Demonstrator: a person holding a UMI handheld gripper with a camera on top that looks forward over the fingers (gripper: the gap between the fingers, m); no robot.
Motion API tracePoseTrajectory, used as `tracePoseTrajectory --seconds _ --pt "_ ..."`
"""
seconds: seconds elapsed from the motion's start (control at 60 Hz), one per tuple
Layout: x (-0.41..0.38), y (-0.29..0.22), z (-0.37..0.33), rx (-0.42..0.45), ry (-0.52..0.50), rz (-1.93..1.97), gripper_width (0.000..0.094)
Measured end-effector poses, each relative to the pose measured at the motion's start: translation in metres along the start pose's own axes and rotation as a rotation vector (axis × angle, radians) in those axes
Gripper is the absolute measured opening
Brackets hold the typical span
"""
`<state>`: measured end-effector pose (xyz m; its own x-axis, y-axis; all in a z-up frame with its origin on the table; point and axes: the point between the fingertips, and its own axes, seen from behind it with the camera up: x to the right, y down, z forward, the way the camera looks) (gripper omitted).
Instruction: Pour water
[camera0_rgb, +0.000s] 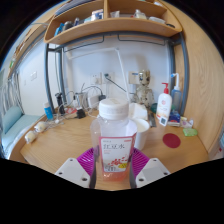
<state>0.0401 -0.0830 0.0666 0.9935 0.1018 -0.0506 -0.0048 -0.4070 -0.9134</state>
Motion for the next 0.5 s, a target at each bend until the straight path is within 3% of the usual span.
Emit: tracePoseTrajectory --seconds 0.3,0.5 --pt "-0.075 -0.08 0.057 0.035 -0.232 0.701 0.0465" --pt "-0.048 -0.119 0.073 0.122 -0.249 1.174 0.0465"
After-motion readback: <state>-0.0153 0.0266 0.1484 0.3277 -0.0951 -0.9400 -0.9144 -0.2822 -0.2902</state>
